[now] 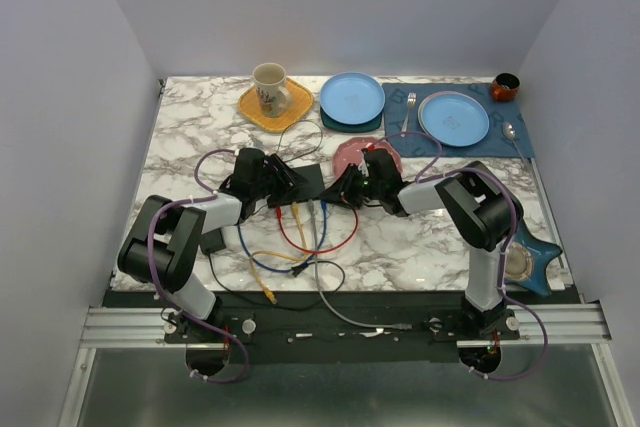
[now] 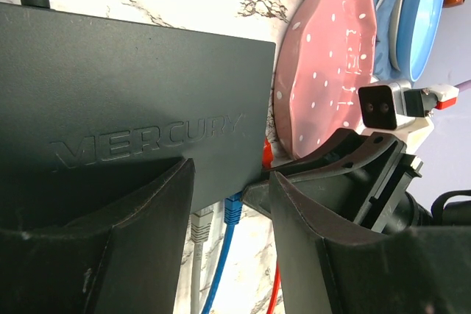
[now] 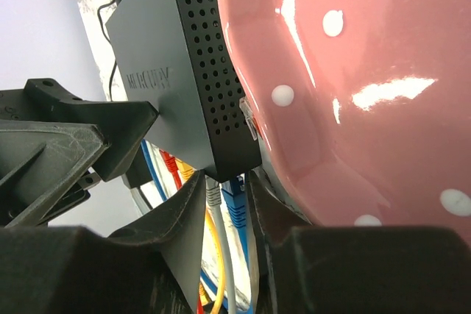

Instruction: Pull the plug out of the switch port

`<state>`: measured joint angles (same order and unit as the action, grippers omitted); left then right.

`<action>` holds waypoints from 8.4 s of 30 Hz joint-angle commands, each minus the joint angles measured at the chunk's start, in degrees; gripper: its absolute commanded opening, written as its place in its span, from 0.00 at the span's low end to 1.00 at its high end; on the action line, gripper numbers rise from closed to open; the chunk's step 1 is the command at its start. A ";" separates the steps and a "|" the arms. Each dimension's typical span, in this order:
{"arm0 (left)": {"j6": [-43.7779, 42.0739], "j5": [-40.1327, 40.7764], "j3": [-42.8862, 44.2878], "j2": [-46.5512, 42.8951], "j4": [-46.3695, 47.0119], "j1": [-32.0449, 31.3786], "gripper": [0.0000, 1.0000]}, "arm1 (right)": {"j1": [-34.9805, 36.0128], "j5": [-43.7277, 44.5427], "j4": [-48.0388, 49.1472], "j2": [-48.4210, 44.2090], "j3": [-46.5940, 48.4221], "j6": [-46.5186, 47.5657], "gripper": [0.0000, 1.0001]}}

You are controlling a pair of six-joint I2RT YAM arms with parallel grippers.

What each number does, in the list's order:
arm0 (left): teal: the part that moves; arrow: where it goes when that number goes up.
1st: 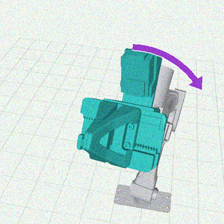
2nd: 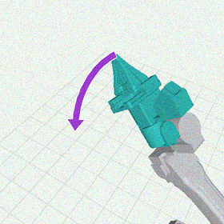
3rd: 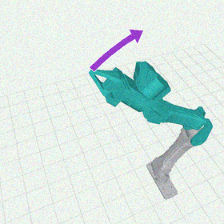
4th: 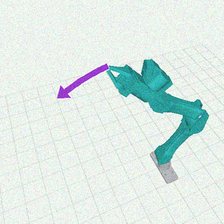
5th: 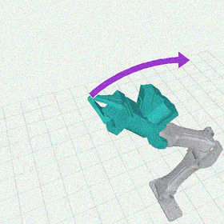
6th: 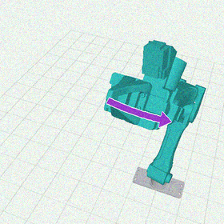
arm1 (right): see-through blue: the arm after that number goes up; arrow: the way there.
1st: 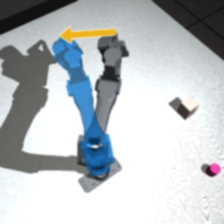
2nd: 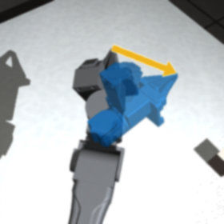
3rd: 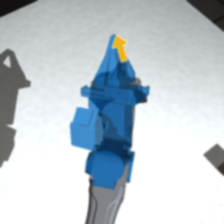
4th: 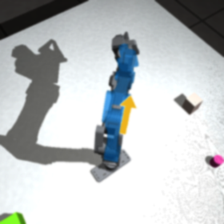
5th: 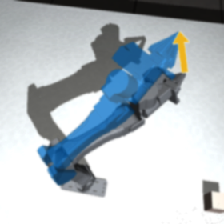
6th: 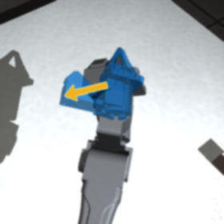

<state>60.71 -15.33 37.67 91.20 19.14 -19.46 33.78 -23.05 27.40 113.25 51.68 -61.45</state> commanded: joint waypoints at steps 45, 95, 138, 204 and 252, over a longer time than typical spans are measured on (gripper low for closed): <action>0.73 -2.24 -1.90 1.26 0.90 0.30 0.59 | 0.41 2.92 -5.78 1.97 -5.71 6.87 0.43; 6.35 -3.57 -5.33 1.88 9.08 -4.88 0.59 | 0.50 -0.95 2.57 -1.53 -13.27 7.48 0.01; -14.61 4.16 -8.59 -33.10 -1.55 -9.26 0.99 | 0.58 26.75 -31.00 -63.25 -10.29 24.81 0.01; -17.02 -4.72 13.21 -30.72 16.82 -19.39 0.00 | 0.50 28.32 -43.92 -69.22 -10.72 21.02 0.72; -7.64 12.36 24.24 -14.81 -25.24 12.18 0.99 | 0.50 16.12 -22.58 -52.62 -17.06 19.96 0.66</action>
<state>48.14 7.99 81.10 84.60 -25.30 -1.41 34.13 -0.58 -3.29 56.71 33.12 -40.91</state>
